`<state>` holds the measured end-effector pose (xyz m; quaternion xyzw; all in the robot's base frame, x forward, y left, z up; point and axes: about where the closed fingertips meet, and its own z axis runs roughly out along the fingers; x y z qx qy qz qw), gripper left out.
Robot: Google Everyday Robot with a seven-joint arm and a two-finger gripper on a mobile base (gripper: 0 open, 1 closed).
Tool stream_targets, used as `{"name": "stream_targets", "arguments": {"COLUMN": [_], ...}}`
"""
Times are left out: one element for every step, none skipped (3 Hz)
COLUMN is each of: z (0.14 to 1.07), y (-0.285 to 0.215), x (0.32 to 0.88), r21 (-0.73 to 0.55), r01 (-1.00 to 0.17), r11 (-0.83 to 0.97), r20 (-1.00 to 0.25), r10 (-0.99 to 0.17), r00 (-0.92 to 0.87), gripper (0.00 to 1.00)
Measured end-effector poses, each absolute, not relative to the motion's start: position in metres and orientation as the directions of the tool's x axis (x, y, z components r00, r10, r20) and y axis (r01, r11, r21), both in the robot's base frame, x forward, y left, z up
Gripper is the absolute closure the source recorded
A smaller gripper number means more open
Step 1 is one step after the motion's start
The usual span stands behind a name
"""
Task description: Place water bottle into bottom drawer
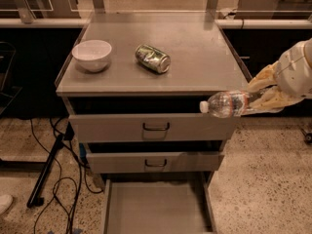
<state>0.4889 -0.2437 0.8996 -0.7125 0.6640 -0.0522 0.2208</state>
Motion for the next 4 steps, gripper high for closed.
{"name": "stream_targets", "arguments": {"z": [0.873,0.852,0.830,0.830], "y": [-0.228,-0.210,-0.186,-0.186], "x": [0.482,0.479,0.471,0.471], "r21": [-0.346,-0.321,-0.288,-0.288], "r01": [-0.938,-0.946,-0.955,-0.955], "r11": [-0.017,-0.034,-0.069,-0.069], "r20": [-0.255,-0.279,-0.307,-0.307], "r10": [-0.961,-0.952,-0.938,-0.938], "r00": [0.111,0.128,0.160,0.160], "gripper": [1.00,1.00,1.00,1.00]}}
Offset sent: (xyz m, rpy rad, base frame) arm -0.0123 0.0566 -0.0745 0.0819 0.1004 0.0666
